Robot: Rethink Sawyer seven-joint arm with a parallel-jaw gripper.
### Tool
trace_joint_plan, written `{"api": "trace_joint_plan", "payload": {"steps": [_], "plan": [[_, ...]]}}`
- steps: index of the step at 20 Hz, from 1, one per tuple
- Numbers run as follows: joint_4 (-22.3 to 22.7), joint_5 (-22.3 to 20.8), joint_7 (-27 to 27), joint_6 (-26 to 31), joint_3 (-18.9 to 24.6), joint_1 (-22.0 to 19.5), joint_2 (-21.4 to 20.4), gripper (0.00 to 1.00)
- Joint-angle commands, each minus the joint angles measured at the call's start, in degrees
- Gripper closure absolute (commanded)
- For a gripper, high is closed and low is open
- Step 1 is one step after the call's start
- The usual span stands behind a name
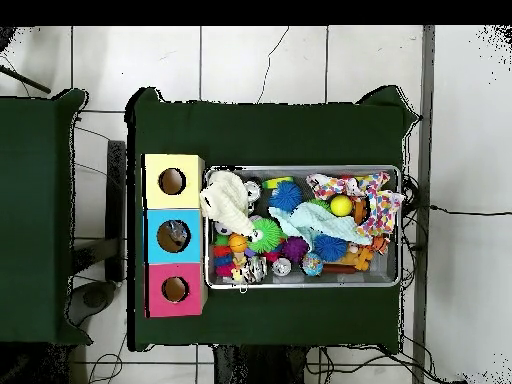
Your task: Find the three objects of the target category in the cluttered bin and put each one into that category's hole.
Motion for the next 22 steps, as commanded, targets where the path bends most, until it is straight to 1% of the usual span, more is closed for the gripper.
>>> {"api": "trace_joint_plan", "payload": {"steps": [1, 5, 8, 11, 13, 21, 22], "plan": [[4.3, 4.3, 0.0, -2.9, -9.1, -0.1, 1.4, 1.00], [5.3, 6.4, -0.2, -4.2, -11.5, 0.0, 1.4, 1.00], [6.7, 9.0, 1.4, -5.9, -13.4, -0.2, 1.6, 1.00], [8.5, 11.1, -1.6, -7.3, -15.0, -0.7, 1.4, 1.00], [10.3, 12.7, -2.5, -8.7, -16.4, -1.3, 0.8, 1.00], [19.2, 20.5, 0.5, -17.1, -19.8, -3.7, -0.7, 1.00], [21.1, 21.6, 1.0, -18.9, -19.9, -4.3, -1.0, 1.00]]}}
